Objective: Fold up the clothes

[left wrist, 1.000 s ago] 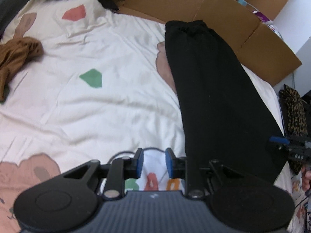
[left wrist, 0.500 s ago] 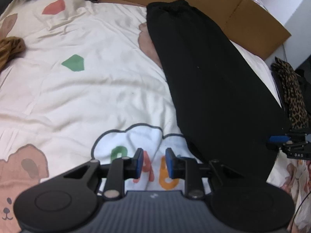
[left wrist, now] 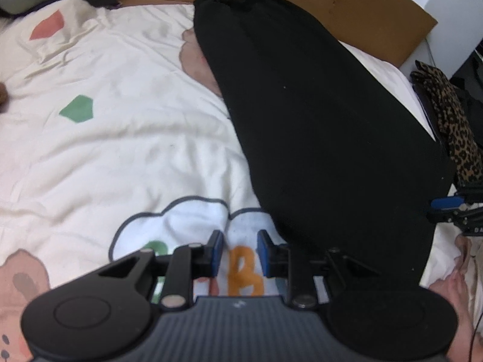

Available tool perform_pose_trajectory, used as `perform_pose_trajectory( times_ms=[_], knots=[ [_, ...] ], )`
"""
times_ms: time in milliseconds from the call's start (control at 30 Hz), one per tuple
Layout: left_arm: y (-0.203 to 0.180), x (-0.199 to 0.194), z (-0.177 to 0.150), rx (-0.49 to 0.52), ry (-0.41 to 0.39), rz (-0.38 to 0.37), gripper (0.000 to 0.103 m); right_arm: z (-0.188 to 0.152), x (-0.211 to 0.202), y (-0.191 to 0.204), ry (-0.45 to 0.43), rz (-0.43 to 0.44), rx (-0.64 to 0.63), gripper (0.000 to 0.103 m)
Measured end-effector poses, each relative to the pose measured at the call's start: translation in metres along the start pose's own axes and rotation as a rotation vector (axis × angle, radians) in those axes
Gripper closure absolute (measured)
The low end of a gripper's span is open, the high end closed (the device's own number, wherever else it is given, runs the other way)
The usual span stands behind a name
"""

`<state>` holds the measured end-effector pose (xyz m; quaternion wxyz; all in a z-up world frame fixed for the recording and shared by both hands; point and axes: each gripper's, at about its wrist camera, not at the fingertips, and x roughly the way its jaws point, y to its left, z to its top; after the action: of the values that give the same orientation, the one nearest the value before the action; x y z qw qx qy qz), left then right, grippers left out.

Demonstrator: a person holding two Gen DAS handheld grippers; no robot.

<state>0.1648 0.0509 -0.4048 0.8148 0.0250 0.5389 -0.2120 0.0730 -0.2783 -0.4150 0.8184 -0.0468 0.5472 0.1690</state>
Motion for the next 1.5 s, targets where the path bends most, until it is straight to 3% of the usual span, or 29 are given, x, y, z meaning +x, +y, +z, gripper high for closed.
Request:
perform_pose_trajectory(
  times_ms=[267, 400, 500, 667, 800, 867, 900, 933, 1067, 1333, 1500],
  knots=[
    [-0.007, -0.01, 0.009, -0.024, -0.081, -0.071, 0.076, -0.003, -0.002, -0.002, 0.0, 0.002, 0.011, 0.071],
    [-0.013, -0.011, 0.017, -0.037, -0.132, -0.111, 0.061, 0.0, -0.001, -0.002, -0.001, 0.004, 0.013, 0.071],
    [-0.018, -0.003, 0.021, -0.036, -0.127, -0.106, 0.049, 0.0, -0.001, -0.002, -0.001, 0.004, 0.013, 0.071],
    [-0.025, 0.013, 0.02, 0.017, -0.097, -0.077, 0.05, -0.001, -0.001, -0.003, -0.004, 0.006, 0.014, 0.071],
    [-0.017, 0.019, 0.018, 0.003, -0.084, -0.076, 0.056, -0.002, -0.002, -0.005, -0.007, 0.009, 0.014, 0.071],
    [-0.013, 0.02, 0.018, 0.002, -0.08, -0.083, 0.072, -0.002, -0.002, -0.005, -0.008, 0.009, 0.014, 0.071],
    [-0.011, 0.02, 0.019, 0.001, -0.076, -0.091, 0.09, -0.004, -0.001, -0.003, -0.009, 0.008, 0.013, 0.071],
    [-0.01, 0.019, 0.019, 0.005, -0.069, -0.103, 0.094, -0.003, 0.0, 0.0, -0.01, 0.008, 0.012, 0.071],
    [-0.01, 0.005, 0.022, 0.042, -0.083, -0.072, 0.098, 0.001, 0.003, 0.0, -0.015, 0.007, 0.012, 0.071],
    [0.016, -0.003, 0.019, -0.088, -0.075, -0.071, 0.102, 0.002, 0.005, -0.003, -0.02, 0.014, 0.015, 0.071],
    [0.018, -0.008, 0.016, -0.083, -0.037, -0.072, 0.101, 0.003, 0.007, -0.004, -0.021, 0.022, 0.021, 0.071]
  ],
)
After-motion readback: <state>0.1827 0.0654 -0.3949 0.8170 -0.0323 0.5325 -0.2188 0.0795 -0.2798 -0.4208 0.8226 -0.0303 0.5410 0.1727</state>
